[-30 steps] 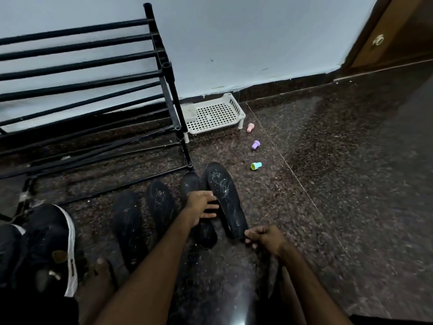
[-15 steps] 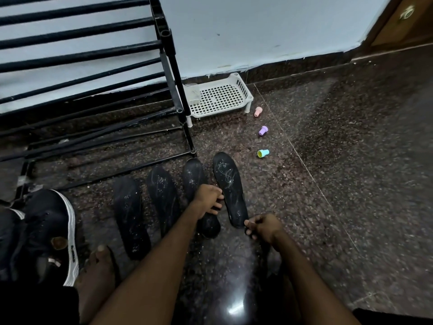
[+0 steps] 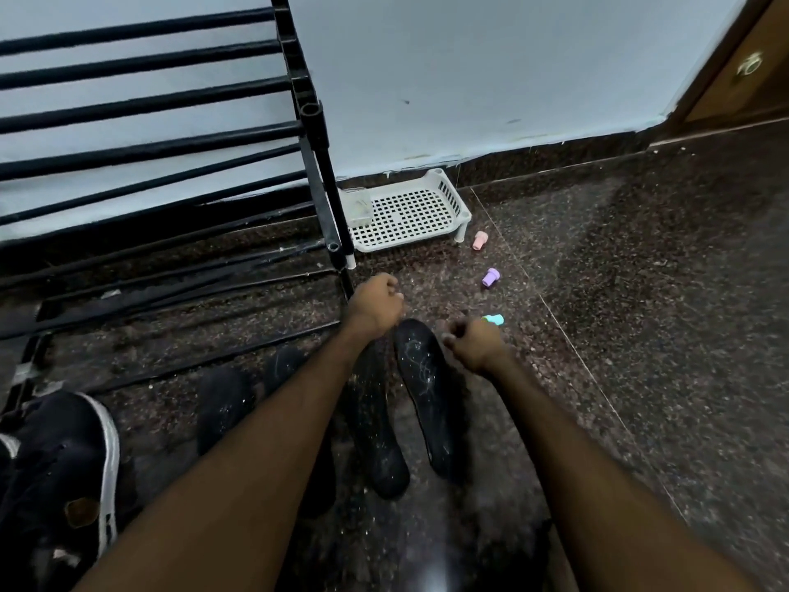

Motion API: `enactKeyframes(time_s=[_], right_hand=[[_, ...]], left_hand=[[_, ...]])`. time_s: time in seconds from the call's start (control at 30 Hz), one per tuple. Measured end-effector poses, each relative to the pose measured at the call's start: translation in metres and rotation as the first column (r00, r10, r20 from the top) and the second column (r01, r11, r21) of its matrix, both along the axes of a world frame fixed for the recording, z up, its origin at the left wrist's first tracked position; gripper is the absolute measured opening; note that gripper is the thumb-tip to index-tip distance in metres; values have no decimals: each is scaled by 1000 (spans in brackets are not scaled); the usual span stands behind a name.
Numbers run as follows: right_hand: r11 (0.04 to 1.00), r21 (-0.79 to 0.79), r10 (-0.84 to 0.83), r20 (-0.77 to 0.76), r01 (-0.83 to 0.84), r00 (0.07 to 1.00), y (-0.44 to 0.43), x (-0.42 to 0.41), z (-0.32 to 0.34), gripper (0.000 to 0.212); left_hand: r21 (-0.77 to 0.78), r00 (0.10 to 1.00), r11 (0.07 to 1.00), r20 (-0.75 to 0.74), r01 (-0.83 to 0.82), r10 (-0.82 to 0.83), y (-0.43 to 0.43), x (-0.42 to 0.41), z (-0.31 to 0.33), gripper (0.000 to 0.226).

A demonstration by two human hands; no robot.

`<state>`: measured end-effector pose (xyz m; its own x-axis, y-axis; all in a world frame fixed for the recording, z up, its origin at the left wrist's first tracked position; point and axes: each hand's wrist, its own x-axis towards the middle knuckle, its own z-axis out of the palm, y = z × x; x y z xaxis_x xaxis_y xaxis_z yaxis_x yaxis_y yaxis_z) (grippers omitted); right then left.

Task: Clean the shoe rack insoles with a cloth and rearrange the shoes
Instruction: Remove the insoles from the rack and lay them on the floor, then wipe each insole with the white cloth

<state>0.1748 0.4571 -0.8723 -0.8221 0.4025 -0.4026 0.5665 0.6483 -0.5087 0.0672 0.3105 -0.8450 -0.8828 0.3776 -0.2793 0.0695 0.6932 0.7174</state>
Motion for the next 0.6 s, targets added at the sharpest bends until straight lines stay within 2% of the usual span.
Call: enactKeyframes(time_s=[0.07,0.13,0.23,0.33,0.43,0.6], right_hand=[[998,52,51,-62,-48,997,5,-49,5,13],[992,100,90,-131,-77,987,9,-90,6,27],[973,158,198,-207,-167,958,11,-137,4,40],[938,238,292,-158,-251,943,12,-169,-3,56],[908,275,354,-93,-318,931,14,-190,-11,66],[870,307,412,-22,-386,911,11,-203,-16,36]], left_hand=[[-41,999,999,-47,-20,18,11,-23,1,41],[-64,993,996,-109,-61,54,20,-39,-5,44],[-90,986,993,-154,-78,63,33,-52,-18,37],[-64,984,991,-146,-115,105,39,-61,-33,42],[-117,983,984,-139,-133,116,44,-67,-42,54],[-157,987,984,-152,-84,60,50,-71,-43,73]])
